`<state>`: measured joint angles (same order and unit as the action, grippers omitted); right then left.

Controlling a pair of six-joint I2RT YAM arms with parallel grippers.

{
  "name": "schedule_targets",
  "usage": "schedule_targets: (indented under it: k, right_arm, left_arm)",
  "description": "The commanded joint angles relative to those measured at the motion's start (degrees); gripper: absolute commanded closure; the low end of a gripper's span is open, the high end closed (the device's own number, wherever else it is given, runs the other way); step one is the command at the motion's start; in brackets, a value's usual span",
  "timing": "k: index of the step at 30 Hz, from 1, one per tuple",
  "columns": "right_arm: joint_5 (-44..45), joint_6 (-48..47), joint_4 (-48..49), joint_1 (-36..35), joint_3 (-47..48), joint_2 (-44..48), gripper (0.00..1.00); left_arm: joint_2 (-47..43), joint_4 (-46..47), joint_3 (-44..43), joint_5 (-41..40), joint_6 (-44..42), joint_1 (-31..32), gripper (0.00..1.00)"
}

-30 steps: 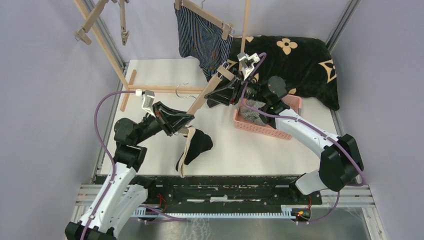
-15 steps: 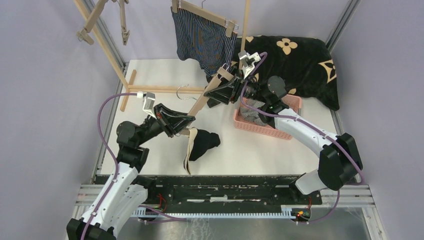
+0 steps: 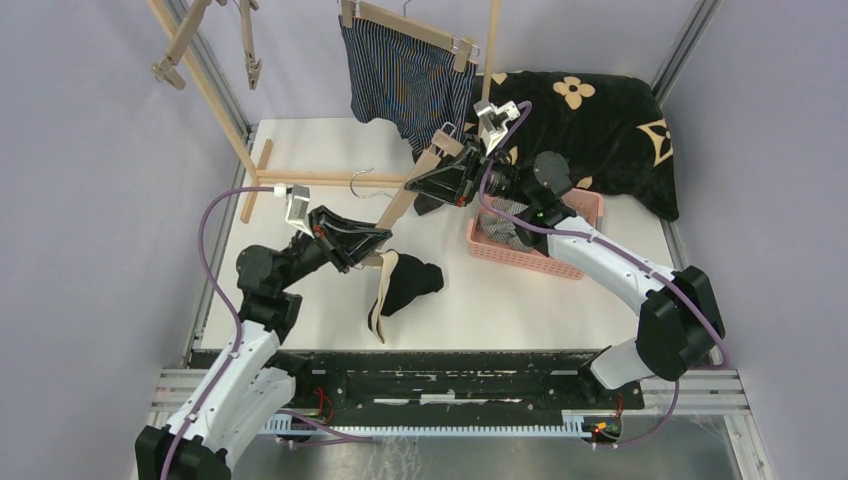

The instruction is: Remove the underwear clipped to the hanger

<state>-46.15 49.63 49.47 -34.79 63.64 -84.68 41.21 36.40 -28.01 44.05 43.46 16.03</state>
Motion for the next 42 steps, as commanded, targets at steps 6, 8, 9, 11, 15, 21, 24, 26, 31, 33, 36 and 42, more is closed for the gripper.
schedule_targets:
  k: [6,8,9,11,15,21,24,26,31,33,36,42]
  right_arm:
    - [2.28,-10.81,-2.12,-0.21,-0.59,4.39,0.99]
    - [2.29,-10.99,-2.32,-0.22,-0.61,4.65,0.99]
    - [2.48,-11.16,-2.53,-0.27,-0.66,4.87,0.99]
    - [3.06,-12.15,-3.42,-0.27,-0.78,5.25,0.99]
    - [4.42,-13.06,-4.06,-0.26,-1.01,5.65,0.99]
    - [4.74,-12.32,-3.16,-0.21,-0.08,5.85,0.99]
    - [5.12,-12.89,-3.68,-0.21,-0.09,6.59,0.99]
    - [5.43,-13.55,-4.38,-0.27,-0.01,7.22,0.99]
    - [6.35,-14.65,-5.44,-0.22,0.19,7.89,0.99]
    - [6.64,-15.11,-6.13,-0.25,0.36,8.08,0.99]
    - [7.14,-15.81,-6.83,-0.21,0.67,8.16,0.99]
    - [7.89,-16.4,-7.54,-0.2,1.11,7.83,0.99]
  left_arm:
    - [-3.69,-0.9,0.31,-4.18,-0.17,0.32,0.4]
    - [-5.11,-4.63,-0.17,-4.95,-2.73,0.32,0.37]
    - [-5.77,-7.23,-0.56,-5.56,-4.35,0.38,0.36]
    - [-7.5,-12.94,-1.54,-7.39,-7.97,0.27,0.36]
    - [-9.38,-17.5,-1.63,-8.87,-10.7,0.32,0.35]
    - [-9.56,-20.76,-0.65,-13.37,-12.57,0.32,0.37]
    - [-8.97,-20.58,-0.74,-13.94,-12.89,0.36,0.38]
    - [-8.56,-20.63,-0.78,-13.78,-13.05,0.32,0.38]
    - [-7.63,-20.54,-0.53,-13.28,-13.14,0.27,0.44]
    - [-7.35,-20.42,-0.52,-12.77,-13.07,0.32,0.47]
    - [-7.38,-19.96,-0.51,-11.95,-12.72,0.32,0.48]
    - [-7.67,-18.84,-0.5,-10.42,-12.09,0.36,0.51]
